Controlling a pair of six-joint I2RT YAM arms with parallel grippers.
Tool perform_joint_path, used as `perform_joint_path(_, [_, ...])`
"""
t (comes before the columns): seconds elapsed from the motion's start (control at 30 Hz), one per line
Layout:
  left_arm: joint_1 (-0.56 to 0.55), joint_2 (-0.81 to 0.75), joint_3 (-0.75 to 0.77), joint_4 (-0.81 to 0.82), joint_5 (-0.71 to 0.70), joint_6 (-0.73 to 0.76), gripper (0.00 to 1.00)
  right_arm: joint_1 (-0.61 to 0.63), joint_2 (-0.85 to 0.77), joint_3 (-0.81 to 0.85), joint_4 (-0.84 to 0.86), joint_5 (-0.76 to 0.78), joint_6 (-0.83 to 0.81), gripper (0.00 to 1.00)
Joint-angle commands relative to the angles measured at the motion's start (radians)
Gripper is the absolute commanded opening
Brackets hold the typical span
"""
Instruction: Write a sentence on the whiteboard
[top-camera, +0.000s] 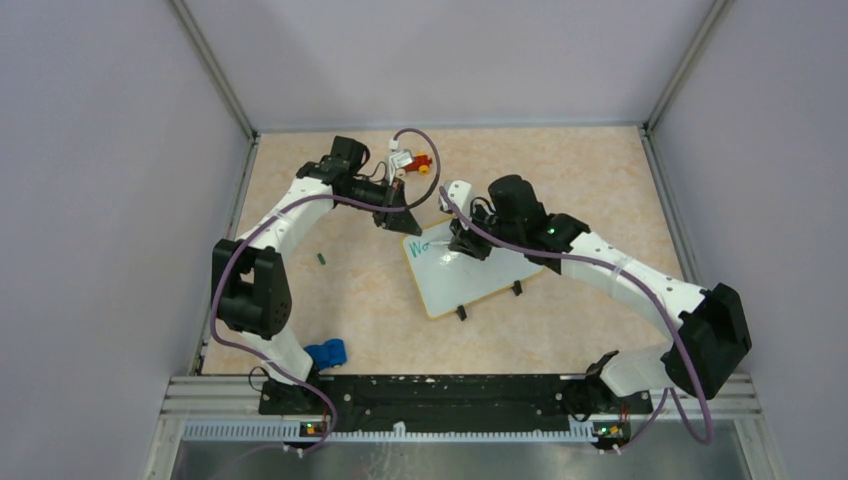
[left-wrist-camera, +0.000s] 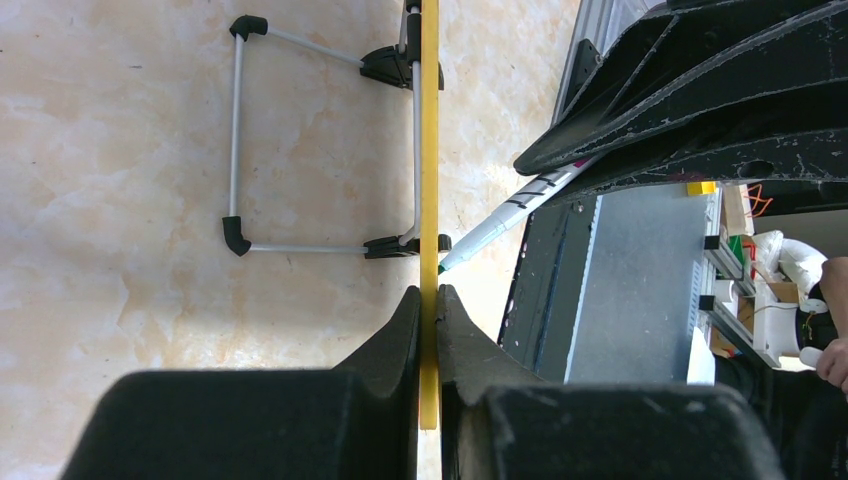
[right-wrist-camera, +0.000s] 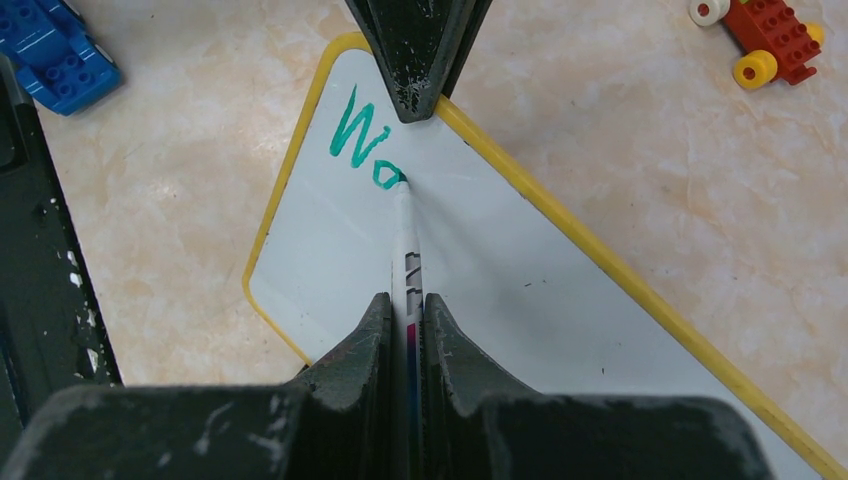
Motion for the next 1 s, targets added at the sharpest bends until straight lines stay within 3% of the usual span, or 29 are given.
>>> perform_joint_path(0.0, [-0.010,-0.017,-0.003,0.004,0.004,0.015,0.00,-0.012,-0.005,0.023,0.030,0.000,-0.005,0.00])
perform_joint_path(0.97, [-0.010,-0.021,-0.010,0.003,-0.003,0.017,0.00,-0.012,-0.053,-0.019,-0.005,0.013,-0.026,0.00])
